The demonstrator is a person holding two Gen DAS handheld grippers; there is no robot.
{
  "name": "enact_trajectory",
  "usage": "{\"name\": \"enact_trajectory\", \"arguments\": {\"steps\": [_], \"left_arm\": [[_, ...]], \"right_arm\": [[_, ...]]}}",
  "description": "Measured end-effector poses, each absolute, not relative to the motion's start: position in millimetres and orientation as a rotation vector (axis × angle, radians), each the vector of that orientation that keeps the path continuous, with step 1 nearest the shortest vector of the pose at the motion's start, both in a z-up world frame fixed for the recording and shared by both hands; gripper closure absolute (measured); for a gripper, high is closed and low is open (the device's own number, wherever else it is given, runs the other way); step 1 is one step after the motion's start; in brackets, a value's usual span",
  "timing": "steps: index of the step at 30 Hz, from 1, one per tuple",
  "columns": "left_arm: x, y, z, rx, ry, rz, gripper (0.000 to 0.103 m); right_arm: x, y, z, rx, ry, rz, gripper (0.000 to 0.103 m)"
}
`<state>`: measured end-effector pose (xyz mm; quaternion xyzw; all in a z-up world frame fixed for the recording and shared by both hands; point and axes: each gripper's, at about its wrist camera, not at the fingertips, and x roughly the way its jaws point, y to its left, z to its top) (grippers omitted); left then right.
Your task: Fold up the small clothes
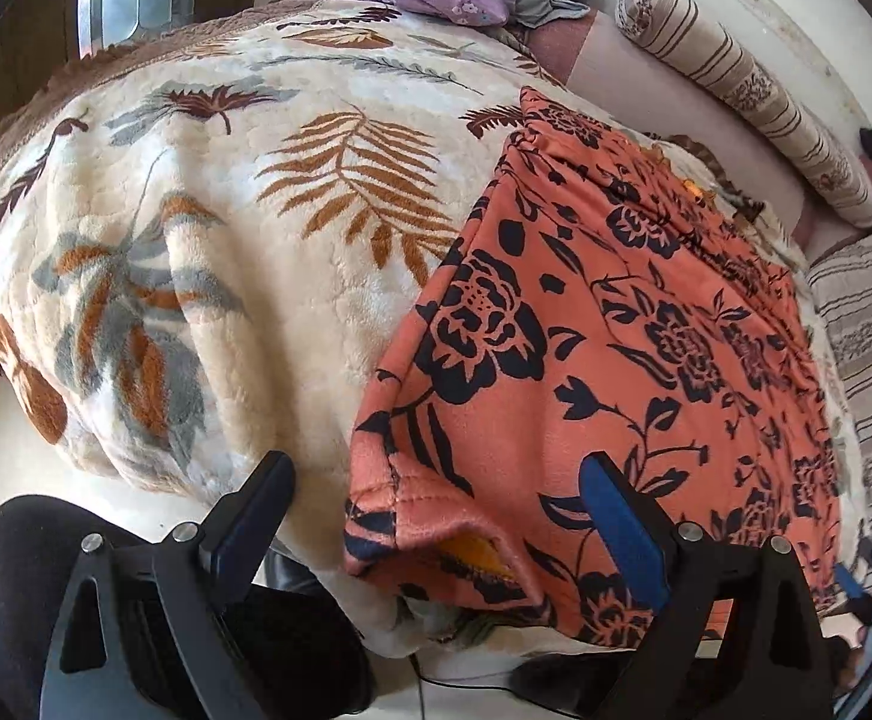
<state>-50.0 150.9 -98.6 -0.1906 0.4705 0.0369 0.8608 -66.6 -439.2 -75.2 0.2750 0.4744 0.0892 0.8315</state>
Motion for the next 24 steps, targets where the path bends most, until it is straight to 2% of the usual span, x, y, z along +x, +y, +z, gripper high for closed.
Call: {"name": "enact_trajectory", "arguments": {"steps": [3,5,6,7,9,13,15,17,23,24], "left_arm": [[-52,152,-98,-0.435,0.995,0.045,0.008],[-51,149,-102,-0.428,1.024,0.022,0.008],[-51,148,-103,-0.417,1.035,0.01,0.008],[-51,146,-103,-0.406,1.044,-0.001,0.008],[-54,146,-101,-0.399,1.04,-0.024,0.012],[-54,148,-108,-0.381,1.051,-0.046,0.014],[-54,151,-114,-0.391,1.064,-0.032,0.028],[-56,156,-112,-0.42,1.06,-0.02,0.035],[-62,171,-96,-0.495,1.012,-0.039,0.035],[-59,172,-98,-0.494,1.02,-0.034,0.038]], "right_arm": [[-72,-453,-92,0.636,1.061,0.223,0.015],[-74,-457,-100,0.699,1.065,0.271,0.019],[-75,-457,-102,0.729,1.06,0.299,0.028],[-75,-456,-103,0.754,1.058,0.32,0.043],[-76,-452,-104,0.781,1.058,0.349,0.056],[-73,-452,-111,0.781,1.066,0.305,0.055],[-70,-451,-112,0.771,1.063,0.315,0.055],[-68,-450,-110,0.744,1.064,0.326,0.055],[-63,-451,-110,0.709,1.108,0.343,0.055],[-62,-449,-109,0.696,1.112,0.344,0.055]]}}
